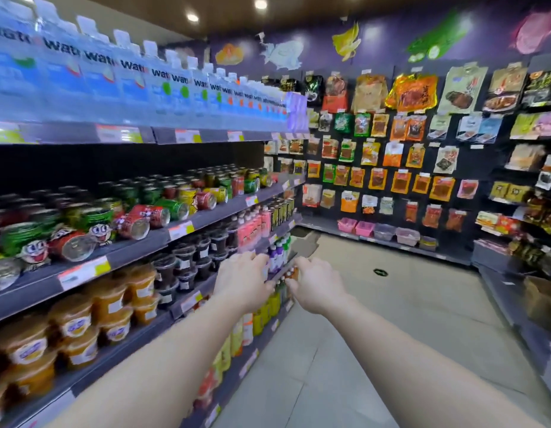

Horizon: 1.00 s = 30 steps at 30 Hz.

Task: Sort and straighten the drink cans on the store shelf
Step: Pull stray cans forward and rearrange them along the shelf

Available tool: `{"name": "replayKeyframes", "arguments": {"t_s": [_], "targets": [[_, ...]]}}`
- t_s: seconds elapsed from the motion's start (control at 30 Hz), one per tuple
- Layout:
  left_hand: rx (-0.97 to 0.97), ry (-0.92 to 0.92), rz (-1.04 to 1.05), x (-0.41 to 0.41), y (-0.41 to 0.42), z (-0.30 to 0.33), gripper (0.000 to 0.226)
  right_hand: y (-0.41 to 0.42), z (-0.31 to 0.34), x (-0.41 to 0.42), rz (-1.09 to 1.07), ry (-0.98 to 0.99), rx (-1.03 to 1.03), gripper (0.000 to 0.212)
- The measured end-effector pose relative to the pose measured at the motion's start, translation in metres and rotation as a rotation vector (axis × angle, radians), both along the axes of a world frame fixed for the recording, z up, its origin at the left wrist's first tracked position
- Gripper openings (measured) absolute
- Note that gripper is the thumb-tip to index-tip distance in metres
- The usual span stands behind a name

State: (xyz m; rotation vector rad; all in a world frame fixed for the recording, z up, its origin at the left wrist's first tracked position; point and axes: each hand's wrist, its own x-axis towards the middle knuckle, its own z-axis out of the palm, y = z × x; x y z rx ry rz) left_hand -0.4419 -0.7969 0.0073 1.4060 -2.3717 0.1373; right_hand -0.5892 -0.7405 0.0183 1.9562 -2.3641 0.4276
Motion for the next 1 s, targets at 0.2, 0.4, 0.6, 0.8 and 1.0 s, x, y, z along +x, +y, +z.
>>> {"name": "replayKeyframes", "arguments": {"t_s": [0.2,0.4,0.6,0.8,1.0], "targets": [[-0.042,0.018,0.03,-0.044,-0.144,-0.008,0.046,-0.145,-0.008,-0.052,0.051,-0.029,-0.032,0.039],[-0.078,0.05,0.024,-0.095,-0.285,0.008,0.043,-0.279,0.002,-0.102,0.04,-0.031,-0.044,0.038],[-0.072,0.02,0.024,-0.152,-0.381,0.01,0.04,-0.387,0.004,-0.159,0.048,-0.073,-0.061,0.044],[-0.051,0.058,0.106,-0.205,-0.465,-0.006,0.053,-0.489,-0.009,-0.219,0.155,-0.037,-0.068,0.047],[-0.042,0.111,0.227,-0.27,-0.542,-0.006,0.05,-0.585,-0.004,-0.29,0.289,-0.029,-0.054,0.048]]}}
